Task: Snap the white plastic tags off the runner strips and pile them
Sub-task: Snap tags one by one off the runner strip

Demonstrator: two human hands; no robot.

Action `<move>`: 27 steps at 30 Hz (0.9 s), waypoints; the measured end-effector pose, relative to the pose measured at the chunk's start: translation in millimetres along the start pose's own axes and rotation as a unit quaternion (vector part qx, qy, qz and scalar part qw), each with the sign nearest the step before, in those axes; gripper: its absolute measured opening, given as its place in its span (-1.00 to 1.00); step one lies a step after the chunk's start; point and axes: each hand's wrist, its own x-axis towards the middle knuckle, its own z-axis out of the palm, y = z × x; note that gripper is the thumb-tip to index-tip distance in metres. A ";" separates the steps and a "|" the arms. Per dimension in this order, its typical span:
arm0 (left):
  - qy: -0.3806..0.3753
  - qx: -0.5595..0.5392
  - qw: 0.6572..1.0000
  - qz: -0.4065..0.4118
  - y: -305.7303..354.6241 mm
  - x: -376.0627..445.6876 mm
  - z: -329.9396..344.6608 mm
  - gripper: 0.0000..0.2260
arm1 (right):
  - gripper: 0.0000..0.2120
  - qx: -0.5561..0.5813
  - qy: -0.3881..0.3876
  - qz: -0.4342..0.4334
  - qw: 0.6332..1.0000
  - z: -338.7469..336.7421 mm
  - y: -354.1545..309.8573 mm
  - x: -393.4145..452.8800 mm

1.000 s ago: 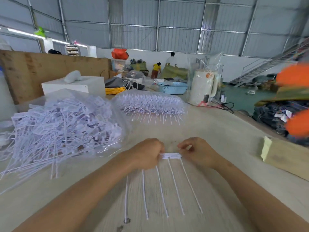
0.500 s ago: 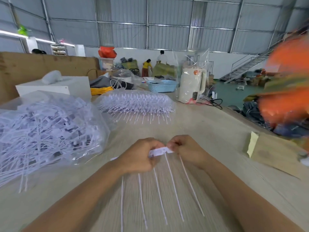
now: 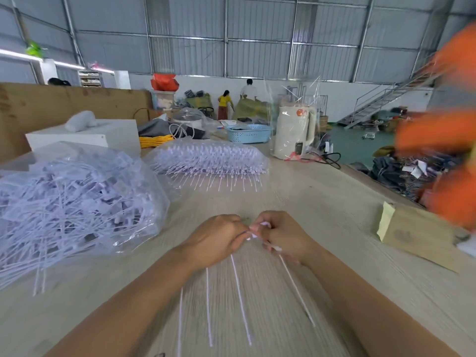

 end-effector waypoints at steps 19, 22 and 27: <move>0.067 -0.041 0.997 -0.022 1.6 -1.6 -4.2 -0.86 | -0.83 0.272 0.035 0.137 0.952 -29.4 -13.5 5.2; 0.083 -0.028 0.995 -0.048 5.0 0.0 -2.6 -0.73 | -0.86 0.232 -0.049 0.103 0.966 3.5 -17.9 -3.5; 0.136 -0.104 0.983 -0.073 11.3 0.7 -5.8 -0.62 | -0.89 0.193 -0.005 0.043 0.980 12.5 -17.5 -3.2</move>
